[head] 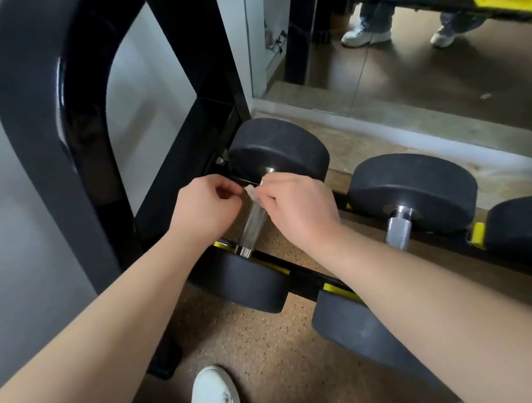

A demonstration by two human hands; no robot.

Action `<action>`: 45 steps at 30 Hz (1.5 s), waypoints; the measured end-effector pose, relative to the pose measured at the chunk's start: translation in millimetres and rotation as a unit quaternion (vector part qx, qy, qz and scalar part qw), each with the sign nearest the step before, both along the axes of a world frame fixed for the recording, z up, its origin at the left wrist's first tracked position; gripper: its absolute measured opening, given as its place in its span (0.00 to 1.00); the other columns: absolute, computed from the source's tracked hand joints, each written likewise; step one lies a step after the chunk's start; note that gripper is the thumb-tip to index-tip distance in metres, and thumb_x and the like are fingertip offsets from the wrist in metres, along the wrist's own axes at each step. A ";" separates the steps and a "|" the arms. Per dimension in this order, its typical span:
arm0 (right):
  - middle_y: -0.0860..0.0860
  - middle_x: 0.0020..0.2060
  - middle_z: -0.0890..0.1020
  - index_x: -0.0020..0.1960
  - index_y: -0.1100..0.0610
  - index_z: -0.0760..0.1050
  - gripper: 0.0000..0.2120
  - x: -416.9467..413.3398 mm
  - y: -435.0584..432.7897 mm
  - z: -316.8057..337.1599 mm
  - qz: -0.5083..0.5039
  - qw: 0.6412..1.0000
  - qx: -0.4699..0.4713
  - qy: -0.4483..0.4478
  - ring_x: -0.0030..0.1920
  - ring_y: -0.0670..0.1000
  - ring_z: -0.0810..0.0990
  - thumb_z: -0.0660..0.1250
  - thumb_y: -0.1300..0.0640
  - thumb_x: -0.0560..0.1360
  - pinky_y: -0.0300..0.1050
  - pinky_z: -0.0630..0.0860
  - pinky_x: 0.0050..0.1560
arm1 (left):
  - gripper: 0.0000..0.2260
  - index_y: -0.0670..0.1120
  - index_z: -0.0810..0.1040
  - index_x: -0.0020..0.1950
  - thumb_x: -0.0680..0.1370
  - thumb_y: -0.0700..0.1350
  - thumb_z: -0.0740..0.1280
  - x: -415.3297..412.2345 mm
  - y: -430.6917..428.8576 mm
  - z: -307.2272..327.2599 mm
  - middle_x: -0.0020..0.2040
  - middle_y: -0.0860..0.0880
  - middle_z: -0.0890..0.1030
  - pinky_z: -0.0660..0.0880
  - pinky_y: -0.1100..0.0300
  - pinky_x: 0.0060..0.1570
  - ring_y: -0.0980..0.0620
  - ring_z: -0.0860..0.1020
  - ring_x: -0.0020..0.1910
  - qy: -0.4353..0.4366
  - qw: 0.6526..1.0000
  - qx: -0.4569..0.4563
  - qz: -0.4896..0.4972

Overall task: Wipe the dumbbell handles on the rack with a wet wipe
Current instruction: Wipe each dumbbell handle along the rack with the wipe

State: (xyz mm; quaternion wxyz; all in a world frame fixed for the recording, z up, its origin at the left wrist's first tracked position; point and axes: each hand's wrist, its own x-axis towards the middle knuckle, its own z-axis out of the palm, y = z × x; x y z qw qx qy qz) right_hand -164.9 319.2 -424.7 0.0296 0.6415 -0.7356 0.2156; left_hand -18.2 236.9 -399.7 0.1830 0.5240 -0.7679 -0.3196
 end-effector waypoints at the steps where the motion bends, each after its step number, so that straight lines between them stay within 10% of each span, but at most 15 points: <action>1: 0.48 0.48 0.82 0.52 0.49 0.85 0.15 0.5 -0.2 2.5 0.007 0.999 0.016 0.032 0.44 0.53 0.83 0.61 0.47 0.85 0.44 0.77 0.36 | 0.07 0.54 0.83 0.46 0.76 0.43 0.68 1.5 0.5 0.1 0.38 0.55 0.80 0.70 0.67 0.33 0.58 0.78 0.35 0.001 1.000 0.006 0.009; 7: 0.51 0.51 0.78 0.60 0.49 0.82 0.14 13.0 9.2 16.4 0.037 0.996 0.083 0.009 0.47 0.57 0.82 0.60 0.47 0.84 0.48 0.77 0.41 | 0.10 0.53 0.83 0.49 0.78 0.41 0.64 11.6 21.0 1.7 0.33 0.55 0.79 0.69 0.67 0.28 0.60 0.75 0.26 -0.011 1.000 0.024 0.012; 16: 0.51 0.46 0.81 0.54 0.53 0.80 0.07 7.9 -1.3 30.2 -0.024 0.997 0.069 -0.020 0.42 0.54 0.82 0.65 0.53 0.83 0.51 0.82 0.41 | 0.13 0.62 0.77 0.53 0.78 0.44 0.61 6.7 60.3 8.5 0.49 0.61 0.82 0.78 0.47 0.59 0.55 0.81 0.51 -0.013 0.997 0.018 0.071; 23: 0.53 0.46 0.80 0.53 0.54 0.81 0.08 11.7 14.1 19.4 0.172 0.970 0.164 -0.048 0.47 0.59 0.81 0.64 0.55 0.81 0.58 0.81 0.43 | 0.16 0.61 0.78 0.61 0.76 0.47 0.61 0.0 64.4 16.5 0.54 0.57 0.83 0.80 0.47 0.55 0.49 0.81 0.53 -0.037 0.993 0.024 0.109; 28: 0.52 0.48 0.83 0.59 0.53 0.81 0.08 -9.4 -4.7 24.2 0.034 0.996 0.071 0.030 0.45 0.54 0.85 0.68 0.55 0.81 0.51 0.85 0.43 | 0.14 0.60 0.77 0.60 0.80 0.44 0.62 -1.8 65.2 16.0 0.51 0.57 0.82 0.81 0.52 0.49 0.52 0.81 0.49 -0.033 0.991 0.019 0.129; 32: 0.51 0.48 0.81 0.57 0.52 0.82 0.08 5.2 5.3 15.2 0.109 0.986 0.129 -0.005 0.48 0.56 0.83 0.67 0.56 0.81 0.54 0.83 0.46 | 0.14 0.60 0.78 0.60 0.79 0.45 0.61 -0.8 65.8 17.0 0.50 0.58 0.82 0.78 0.57 0.43 0.54 0.80 0.46 -0.039 0.990 0.023 0.132; 39: 0.42 0.47 0.82 0.57 0.50 0.82 0.07 0.3 12.0 11.2 0.060 0.904 0.144 -0.397 0.50 0.41 0.79 0.67 0.53 0.82 0.33 0.73 0.45 | 0.19 0.61 0.78 0.63 0.76 0.46 0.60 -6.0 67.1 15.8 0.53 0.57 0.82 0.82 0.54 0.46 0.53 0.81 0.46 -0.062 0.989 0.009 0.131; 45: 0.49 0.30 0.73 0.38 0.55 0.70 0.14 -11.0 31.1 35.8 -0.032 0.824 0.128 -0.551 0.27 0.46 0.69 0.74 0.55 0.76 0.36 0.69 0.26 | 0.19 0.59 0.81 0.62 0.77 0.43 0.60 -5.0 73.3 14.0 0.55 0.58 0.83 0.82 0.54 0.51 0.55 0.82 0.50 -0.007 0.992 -0.047 0.120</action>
